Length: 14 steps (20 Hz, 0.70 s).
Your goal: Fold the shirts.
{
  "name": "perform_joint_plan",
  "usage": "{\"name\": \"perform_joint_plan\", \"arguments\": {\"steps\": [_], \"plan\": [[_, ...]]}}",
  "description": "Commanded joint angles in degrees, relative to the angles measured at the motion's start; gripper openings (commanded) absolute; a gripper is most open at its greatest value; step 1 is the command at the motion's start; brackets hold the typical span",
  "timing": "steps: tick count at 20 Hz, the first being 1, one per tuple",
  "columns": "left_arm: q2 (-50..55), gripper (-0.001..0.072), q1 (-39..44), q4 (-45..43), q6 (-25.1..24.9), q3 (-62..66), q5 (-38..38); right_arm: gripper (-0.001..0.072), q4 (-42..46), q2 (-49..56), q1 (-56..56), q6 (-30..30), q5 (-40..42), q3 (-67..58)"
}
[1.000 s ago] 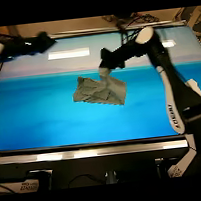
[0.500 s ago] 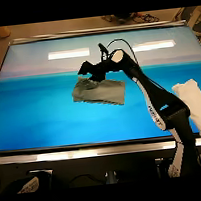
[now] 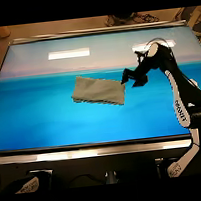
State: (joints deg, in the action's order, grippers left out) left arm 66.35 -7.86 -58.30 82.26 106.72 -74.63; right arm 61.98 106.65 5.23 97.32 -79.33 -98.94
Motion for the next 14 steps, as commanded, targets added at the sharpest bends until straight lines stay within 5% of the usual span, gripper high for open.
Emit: {"name": "perform_joint_plan", "arguments": {"steps": [1, 4, 5, 6, 8, 11, 14], "plan": [[1.9, 0.0032, 1.5, -0.3, 0.0, -1.7, -0.2, 0.0631, -11.4, 1.6, -0.2, -5.2, 9.1, 9.9], [1.9, 0.0033, 2.5, -0.3, 0.0, -4.3, -0.2, 0.0613, -14.4, 4.6, 2.2, -7.2, 12.2, 9.9], [1.9, 0.0032, 2.6, -0.3, 0.0, -4.5, -0.2, 0.0556, -14.4, 5.1, 2.4, -7.2, 13.3, 9.9], [1.9, 0.0033, 2.6, -0.3, 0.0, -4.5, -0.2, 0.0457, -15.0, 5.4, 2.6, -7.2, 13.8, 9.9], [1.9, 0.0033, 2.6, -0.3, 0.0, -4.5, -0.1, 0.0014, -15.4, 5.1, 2.3, -8.1, 13.5, 9.4], [1.9, 0.0032, 2.6, -0.3, -0.1, -4.5, 0.9, 0.0023, -16.3, 1.6, -1.2, -11.6, 11.4, 5.6], [1.9, 0.0032, 2.6, -1.0, -0.2, -4.5, 2.2, 0.0022, -15.3, -4.2, -9.6, -8.7, 9.6, 1.5]]}}
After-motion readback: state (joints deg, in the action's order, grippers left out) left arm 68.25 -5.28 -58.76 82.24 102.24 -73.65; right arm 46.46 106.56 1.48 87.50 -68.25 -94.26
